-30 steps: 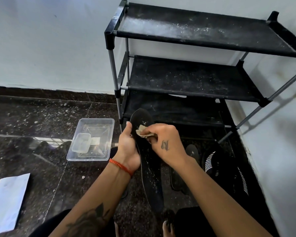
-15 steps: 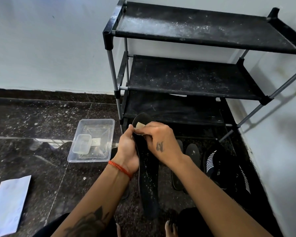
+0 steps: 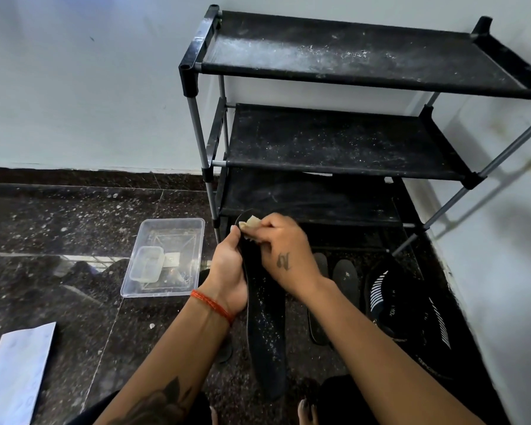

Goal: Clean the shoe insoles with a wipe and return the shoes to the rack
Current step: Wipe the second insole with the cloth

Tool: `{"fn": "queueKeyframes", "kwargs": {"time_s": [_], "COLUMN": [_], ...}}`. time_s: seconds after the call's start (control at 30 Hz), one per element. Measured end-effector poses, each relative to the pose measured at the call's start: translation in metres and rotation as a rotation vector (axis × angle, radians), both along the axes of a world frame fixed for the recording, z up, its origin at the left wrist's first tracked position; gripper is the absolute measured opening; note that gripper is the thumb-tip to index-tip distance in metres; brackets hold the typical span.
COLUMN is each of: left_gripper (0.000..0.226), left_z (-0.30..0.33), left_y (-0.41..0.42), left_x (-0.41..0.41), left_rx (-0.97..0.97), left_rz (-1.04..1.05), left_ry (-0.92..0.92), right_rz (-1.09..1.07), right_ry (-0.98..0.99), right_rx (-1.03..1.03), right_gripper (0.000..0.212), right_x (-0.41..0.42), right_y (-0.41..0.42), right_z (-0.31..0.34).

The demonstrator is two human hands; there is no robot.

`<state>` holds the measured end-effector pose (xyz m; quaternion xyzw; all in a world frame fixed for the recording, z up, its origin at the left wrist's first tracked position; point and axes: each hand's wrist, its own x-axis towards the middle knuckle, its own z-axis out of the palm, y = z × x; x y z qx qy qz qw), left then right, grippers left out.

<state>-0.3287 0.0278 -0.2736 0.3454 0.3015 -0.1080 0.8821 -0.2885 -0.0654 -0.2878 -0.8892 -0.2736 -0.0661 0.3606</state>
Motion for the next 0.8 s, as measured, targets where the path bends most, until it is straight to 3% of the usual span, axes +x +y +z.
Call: {"fn": "queueKeyframes", "kwargs": {"time_s": [0.1,0.23,0.37,0.6,0.7,0.8], "left_gripper": [0.055,0.062,0.065,0.056,0.068,0.066], "left_z": [0.000,0.000,0.001,0.004,0.000,-0.001], "left_y": [0.002,0.005,0.008,0.004,0.010,0.013], "left_x": [-0.001,-0.001,0.000,-0.001,0.000,0.001], "left_rx": [0.012,0.013,0.015,-0.007,-0.024,0.014], "left_rz": [0.001,-0.035,-0.068,-0.055,-0.054,-0.089], "left_ry": [0.005,0.052,0.067,0.006,-0.011,0.015], "right_rz": [0.044,-0.066,-0.245,-0.034,0.080,0.068], "right_ry": [0.081,0.109,0.155,0.160,0.217,0.325], "right_rx": [-0.066,-0.209,0.057,0.062,0.118,-0.097], "right_gripper": [0.025,0.029,0.034,0.029,0.018,0.024], "right_x": [0.003,0.019,0.021,0.012,0.014,0.023], "right_y": [-0.001,-0.013,-0.014,0.006,0.001,-0.014], "right_z": [-0.003,-0.004,0.007,0.007,0.015,0.018]}}
